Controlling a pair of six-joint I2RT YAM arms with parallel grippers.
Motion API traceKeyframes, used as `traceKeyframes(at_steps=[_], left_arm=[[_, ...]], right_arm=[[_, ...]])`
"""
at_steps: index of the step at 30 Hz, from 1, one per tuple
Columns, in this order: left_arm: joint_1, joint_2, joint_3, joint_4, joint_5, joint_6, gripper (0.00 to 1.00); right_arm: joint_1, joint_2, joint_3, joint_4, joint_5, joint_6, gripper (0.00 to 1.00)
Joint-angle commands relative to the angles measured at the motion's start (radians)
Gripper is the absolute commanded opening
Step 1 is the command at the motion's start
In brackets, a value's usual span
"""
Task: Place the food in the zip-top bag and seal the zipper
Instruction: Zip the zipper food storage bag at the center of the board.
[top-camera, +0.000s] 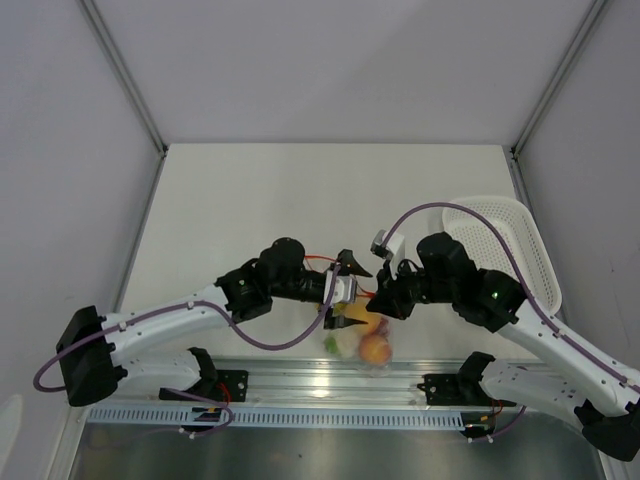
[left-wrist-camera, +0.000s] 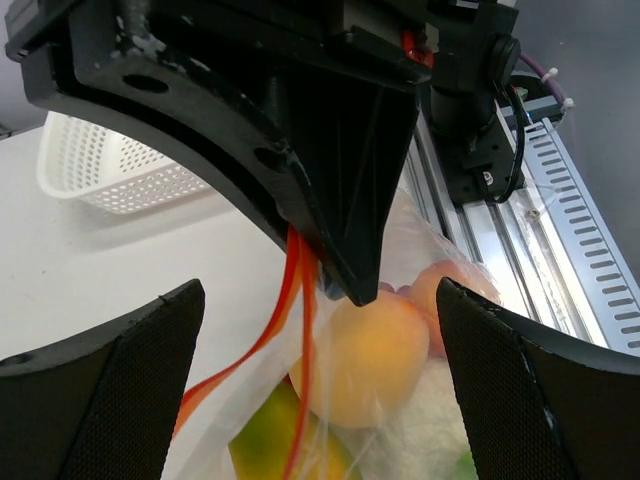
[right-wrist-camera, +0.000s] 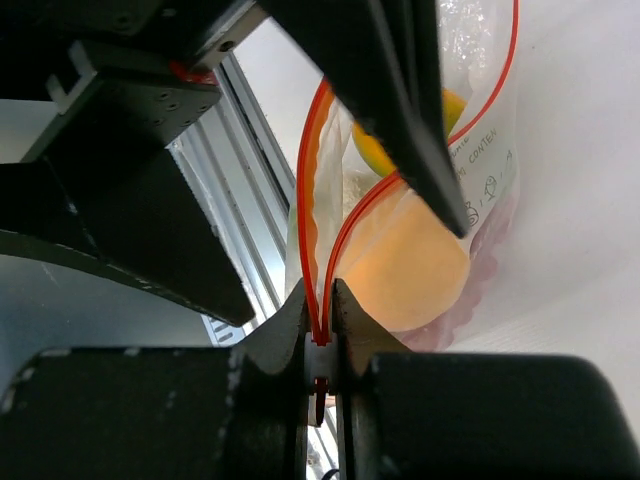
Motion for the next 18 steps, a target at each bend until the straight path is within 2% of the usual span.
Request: traceKeyframes(at_steps=[1,4,6,7,10,13,18], left_arm=[[0.036,0.048,0.066,0.011,0.137,0.055,0.98],[0.059,0.105,0.104,-0.009,0.193,0.058,0.97],[0.062,0.149,0.159,-0.051,0.210,0.067,0.91],[0.063,0.165,0.172,-0.122,0.226,0.068,0.81],[0.080,0.190,0.194,-0.161,0.258,0.047,0.60],[0.089,0.182,0.157,-0.141,0.264,0.029,0.50],[0.099,0.150,0.118,-0.158,0.233,0.004,0.44]], right_arm=[[-0.001,-0.016,0.047,-0.001,-0.019,-0.020,0.00],[-0.001,-0.010,0.047,-0.006,-0.017,-0.025,0.00],[-0.001,-0.010,0.051,-0.011,-0.011,-0.026,0.00],[-0.003,-0.010,0.054,-0.011,-0.005,-0.026,0.00],[-0.004,-0.013,0.057,-0.015,-0.003,-0.031,0.00],[-0.005,-0.007,0.054,-0.012,-0.014,-0.031,0.00],[-0.003,-0.001,0.050,-0.012,-0.011,-0.029,0.00]])
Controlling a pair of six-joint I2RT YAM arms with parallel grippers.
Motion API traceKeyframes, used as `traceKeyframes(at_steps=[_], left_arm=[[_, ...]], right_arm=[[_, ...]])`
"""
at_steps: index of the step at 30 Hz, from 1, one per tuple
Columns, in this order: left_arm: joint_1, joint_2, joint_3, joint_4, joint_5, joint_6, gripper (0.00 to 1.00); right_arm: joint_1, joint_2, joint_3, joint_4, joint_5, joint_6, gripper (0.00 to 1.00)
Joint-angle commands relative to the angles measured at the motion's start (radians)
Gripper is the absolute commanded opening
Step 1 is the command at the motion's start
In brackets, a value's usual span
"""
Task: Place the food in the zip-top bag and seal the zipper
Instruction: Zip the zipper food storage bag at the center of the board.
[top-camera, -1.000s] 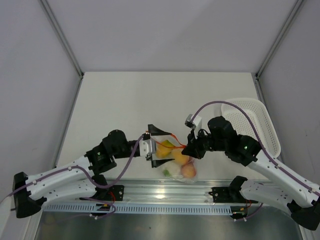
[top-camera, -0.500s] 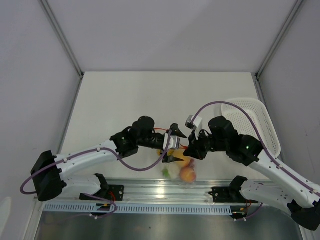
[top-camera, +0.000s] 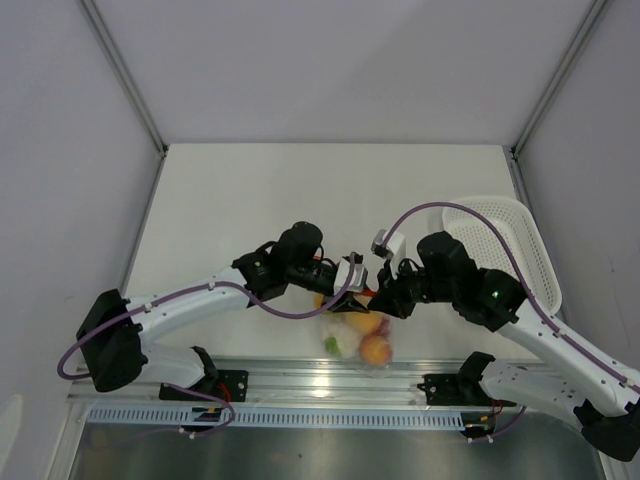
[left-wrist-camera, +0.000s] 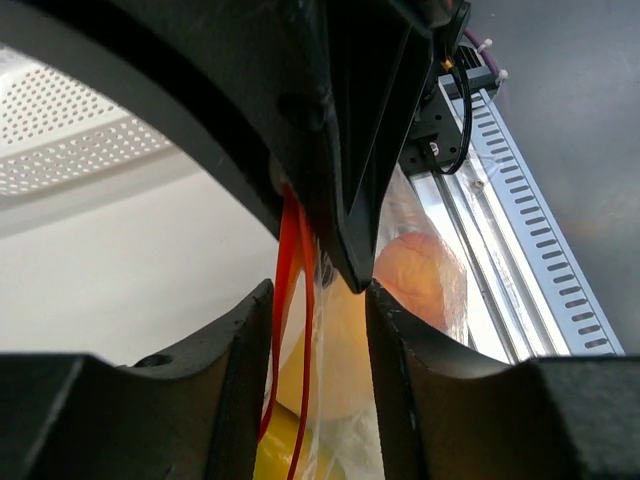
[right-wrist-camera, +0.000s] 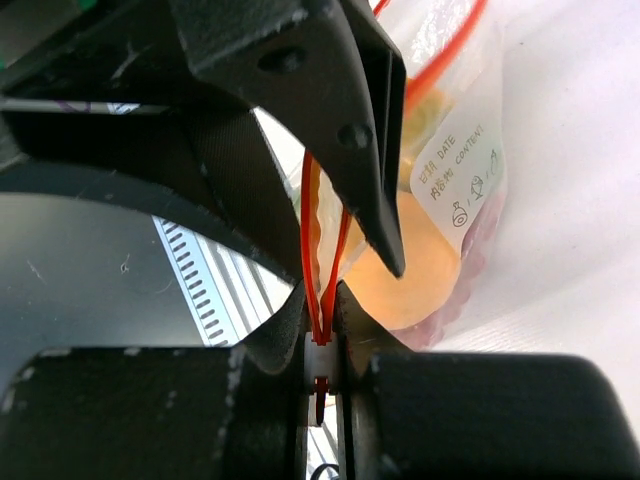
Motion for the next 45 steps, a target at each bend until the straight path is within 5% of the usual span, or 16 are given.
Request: traceKeyframes(at_steps=[1,8,10,15,19,24,30,38,45], left_arm=[[0.017,-0.051,-0.023,-0.001,0.008,-0.019,0.42],[0.020,-0.081,-0.044,-0.006,-0.030,-0.091,0.31],[0.020,-0.084,-0.047,-0.024,-0.082,-0.117,0.01],[0.020,-0.103,-0.049,-0.038,-0.152,-0.168,0.01],[0.020,-0.141,-0.055,-0.079,-0.254,-0.246,0.01],[0.020,-0.195,-0.084,-0.090,-0.311,-0.393,0.00],[0.018,-0.212,-0.095,-0.075,-0.248,-0.475,0.01],[0.017,-0.256,-0.126,-0.037,-0.224,-0.502,0.00],[0.018,-0.241,-0.136,-0.044,-0.242,-0.493,0.01]], right_arm=[[0.002,-0.004,0.044,0.005,-0.021,-0.005,0.00],[0.001,0.015,0.067,-0.023,0.036,0.007,0.00],[-0.001,0.007,0.056,-0.004,0.054,0.024,0.00],[0.001,0.036,0.060,0.048,0.068,0.082,0.01],[0.004,0.061,0.065,0.030,0.166,0.131,0.38],[-0.002,-0.020,0.016,0.034,0.221,0.171,0.51],[-0.013,-0.080,-0.047,0.107,0.176,0.200,0.49],[-0.019,-0.080,-0.085,0.218,0.111,0.194,0.29],[-0.024,-0.039,-0.081,0.263,0.028,0.179,0.27]])
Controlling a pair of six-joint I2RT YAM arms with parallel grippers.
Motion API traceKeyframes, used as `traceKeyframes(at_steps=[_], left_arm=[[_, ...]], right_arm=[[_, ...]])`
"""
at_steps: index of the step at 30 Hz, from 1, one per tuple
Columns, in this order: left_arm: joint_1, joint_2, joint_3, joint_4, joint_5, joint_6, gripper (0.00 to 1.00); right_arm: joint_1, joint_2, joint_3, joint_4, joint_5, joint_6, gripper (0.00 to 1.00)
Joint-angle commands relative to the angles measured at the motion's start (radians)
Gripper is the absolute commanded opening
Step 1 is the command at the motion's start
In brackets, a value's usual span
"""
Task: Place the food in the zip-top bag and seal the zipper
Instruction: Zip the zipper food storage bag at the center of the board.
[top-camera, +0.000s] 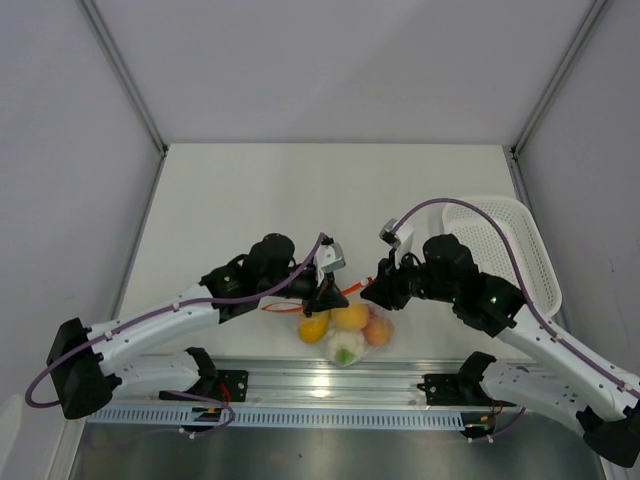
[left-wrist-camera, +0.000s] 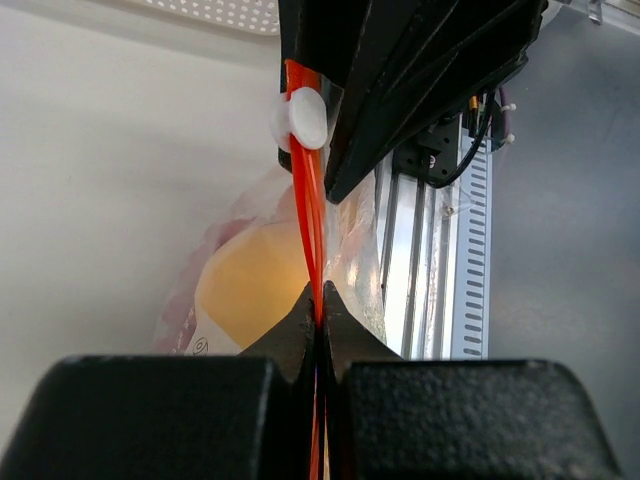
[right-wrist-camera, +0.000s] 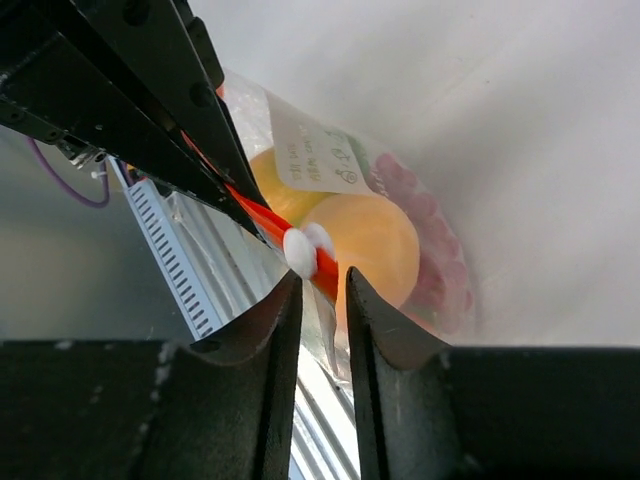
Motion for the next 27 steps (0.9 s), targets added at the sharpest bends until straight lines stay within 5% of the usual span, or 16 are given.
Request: traceKeyframes(at_steps=[1,3,4,10,16,19,23,27], left_arm=[[0.004,-0.001,-0.002,0.023,0.001,-0.008,0.01],[0.004,0.015,0.009,-0.004,-0.023,0.000,0.01],[0.004,0.028,0.020,-0.019,-0.023,0.003,0.01],[0.002,-0.019,-0.003,0.033,-0.028,-0.020,0.04],[0.004,-0.096,-0.055,0.143,-0.008,-0.051,0.37],[0.004,-0.133,-0.120,0.289,-0.020,-0.101,0.63],[0.004,-0.127,-0.094,0.309,-0.011,-0.149,0.77],[0.004,-0.118,-0.104,0.377,-0.003,-0.207,0.79]], right_arm=[[-0.006,0.017,0.012,0.068,-0.074,-0.012,0.26],[-0.006,0.025,0.020,0.057,-0.096,-0.023,0.14],[-0.008,0.026,0.024,0.053,-0.091,-0.023,0.00],[-0.006,0.000,0.011,0.074,-0.077,-0.008,0.00],[0.031,-0.030,-0.005,0.071,0.035,0.020,0.00],[0.067,-0.039,-0.005,0.074,0.058,0.047,0.00],[0.110,-0.027,0.003,0.071,0.061,0.037,0.00],[0.153,-0.026,0.003,0.077,0.050,0.024,0.00]])
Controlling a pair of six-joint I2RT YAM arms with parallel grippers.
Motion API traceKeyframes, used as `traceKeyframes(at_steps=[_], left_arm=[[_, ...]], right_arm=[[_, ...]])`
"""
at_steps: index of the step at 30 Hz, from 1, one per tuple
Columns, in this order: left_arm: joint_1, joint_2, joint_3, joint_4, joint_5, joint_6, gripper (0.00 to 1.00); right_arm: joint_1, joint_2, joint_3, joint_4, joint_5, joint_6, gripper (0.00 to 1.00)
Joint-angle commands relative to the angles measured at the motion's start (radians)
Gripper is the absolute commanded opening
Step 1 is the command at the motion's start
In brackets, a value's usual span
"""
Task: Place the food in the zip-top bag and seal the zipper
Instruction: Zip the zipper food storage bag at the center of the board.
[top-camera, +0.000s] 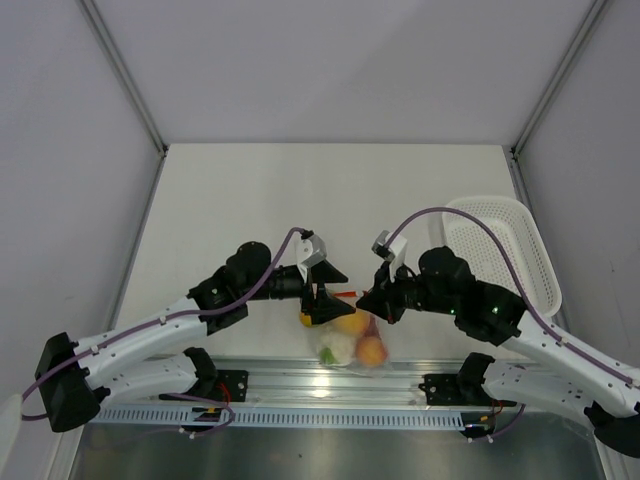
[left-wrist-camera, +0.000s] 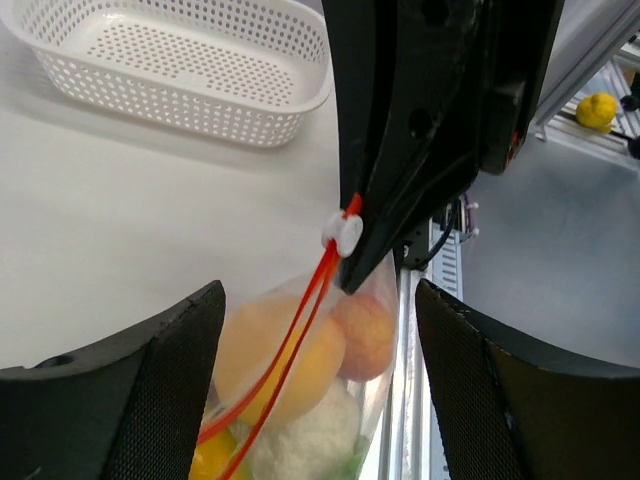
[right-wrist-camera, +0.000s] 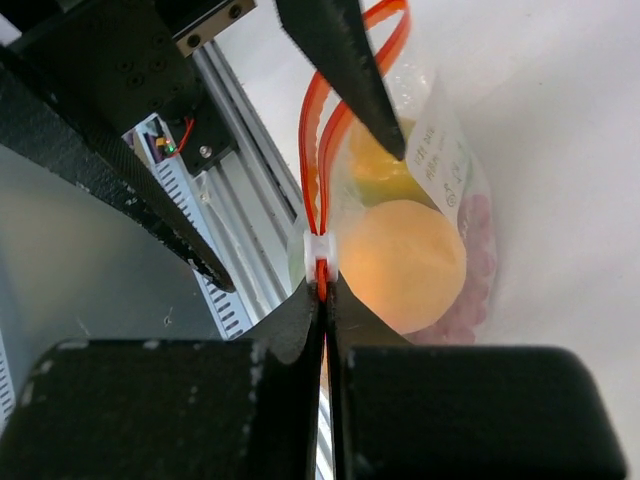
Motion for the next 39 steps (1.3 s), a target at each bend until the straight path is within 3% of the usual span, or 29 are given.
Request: traceKeyframes(at_steps=[1,15,19,32,39], left_arm=[[0.004,0.001,0.010,0.114,0.024,-0.062,0.79],[0.002,-0.037,-0.033,0.153,0.146,-0.023,0.68],[0.002,-0.046,-0.056,0.180,0.172,-0.033,0.54],[0.002,-0.025,-0.061,0.195,0.205,-0.020,0.53],[0.002,-0.010,-0.069,0.158,0.190,0.009,0.45]], right_arm=[[0.037,-0.002,0.014,0.055,0.004,-0.003,0.00],[0.103,0.008,0.040,0.026,-0.031,-0.028,0.00],[0.121,-0.003,0.037,0.021,0.002,-0.019,0.00],[0.156,0.024,0.030,0.033,0.039,-0.009,0.00],[0.156,0.044,0.034,0.046,0.045,-0.014,0.00]])
